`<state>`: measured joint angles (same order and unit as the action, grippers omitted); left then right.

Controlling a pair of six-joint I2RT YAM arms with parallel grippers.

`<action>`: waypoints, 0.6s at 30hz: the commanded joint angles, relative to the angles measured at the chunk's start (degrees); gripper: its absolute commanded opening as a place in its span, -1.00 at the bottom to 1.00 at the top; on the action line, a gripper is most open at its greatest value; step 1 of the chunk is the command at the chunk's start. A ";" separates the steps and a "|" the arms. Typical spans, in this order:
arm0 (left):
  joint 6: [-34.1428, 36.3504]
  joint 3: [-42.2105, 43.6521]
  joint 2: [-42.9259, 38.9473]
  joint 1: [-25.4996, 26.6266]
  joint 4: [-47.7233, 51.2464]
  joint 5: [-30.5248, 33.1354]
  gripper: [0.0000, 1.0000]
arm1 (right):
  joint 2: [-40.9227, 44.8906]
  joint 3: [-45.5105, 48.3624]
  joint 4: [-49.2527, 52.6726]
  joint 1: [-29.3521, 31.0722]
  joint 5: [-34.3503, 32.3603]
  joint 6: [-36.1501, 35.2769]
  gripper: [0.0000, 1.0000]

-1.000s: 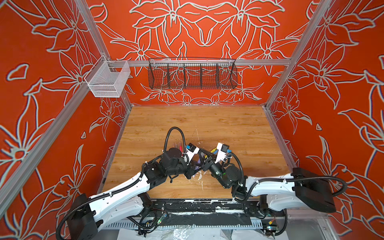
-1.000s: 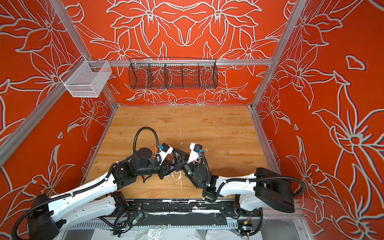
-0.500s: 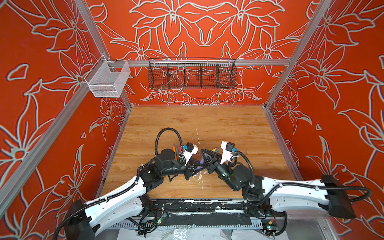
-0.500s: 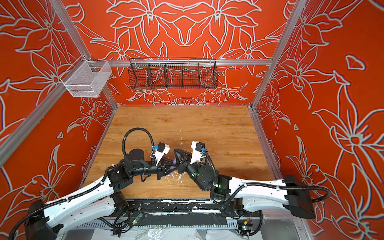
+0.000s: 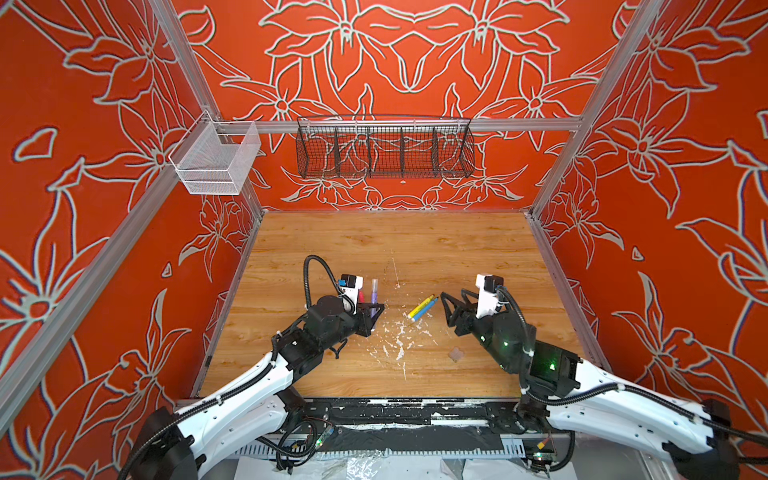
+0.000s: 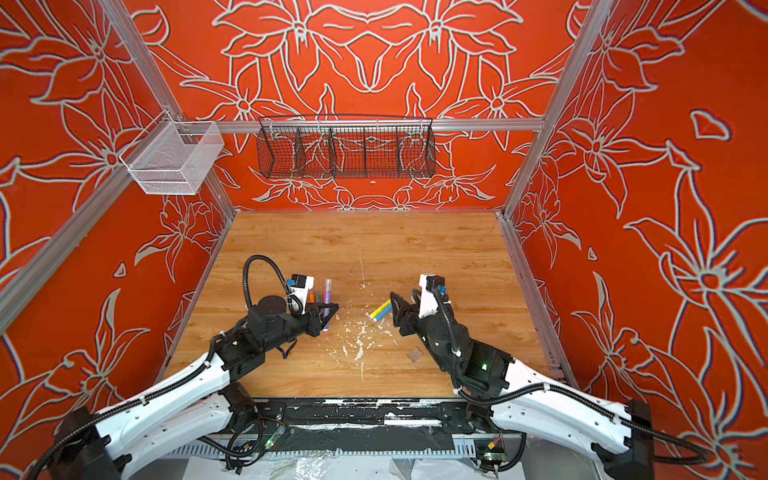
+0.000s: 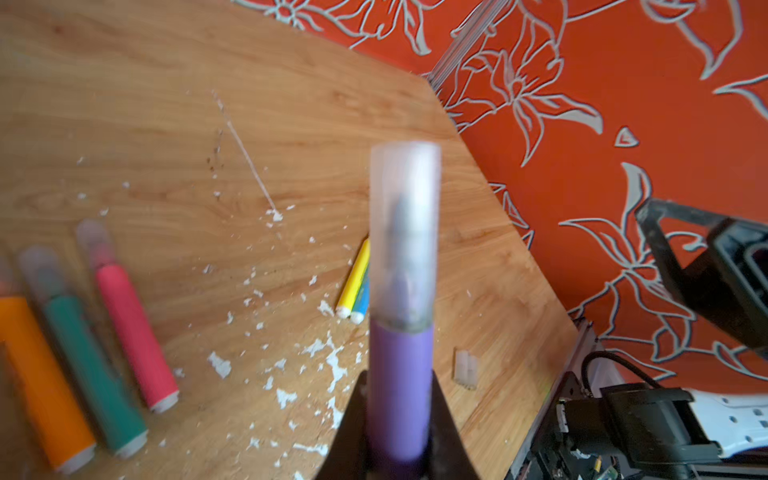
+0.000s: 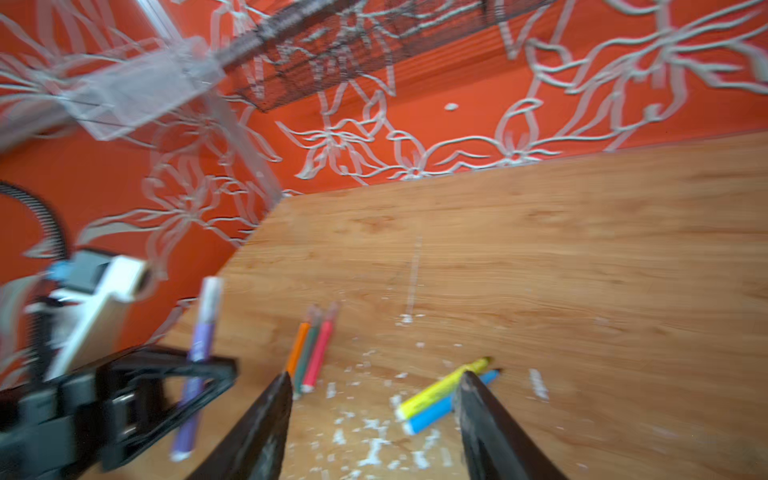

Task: Insert the pens into the pen caps
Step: 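Carry the capped purple marker toward the other markers while the right gripper withdraws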

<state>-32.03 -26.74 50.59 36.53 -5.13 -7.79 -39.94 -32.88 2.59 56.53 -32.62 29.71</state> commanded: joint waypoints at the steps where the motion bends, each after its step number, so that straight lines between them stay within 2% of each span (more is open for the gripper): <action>1: -2.51 -1.95 3.54 0.03 3.41 1.94 -1.00 | -0.10 2.15 4.85 -6.33 -4.32 -4.37 0.34; 5: -2.68 -3.89 9.09 0.03 4.94 1.99 -1.00 | -1.30 7.02 0.95 -15.64 -5.95 -7.73 0.36; 9: -2.66 -5.25 13.42 0.03 6.68 3.14 -1.00 | -2.04 11.55 -0.69 -22.78 -6.50 -7.32 0.35; 11: -2.64 -5.80 15.43 0.02 6.95 4.24 -1.00 | -0.79 13.77 -0.94 -24.01 -7.56 -6.59 0.36; 15: -1.90 -8.70 20.82 0.03 9.31 6.65 -1.00 | 6.04 17.64 -2.66 -24.54 -4.66 -7.52 0.36; 18: -1.03 -12.22 25.38 0.03 12.63 8.27 -1.00 | 11.69 19.23 0.32 -24.63 -5.04 -5.89 0.37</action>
<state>-33.78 -36.07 73.30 36.53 3.95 -2.35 -31.75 -14.66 2.44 32.16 -37.10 23.29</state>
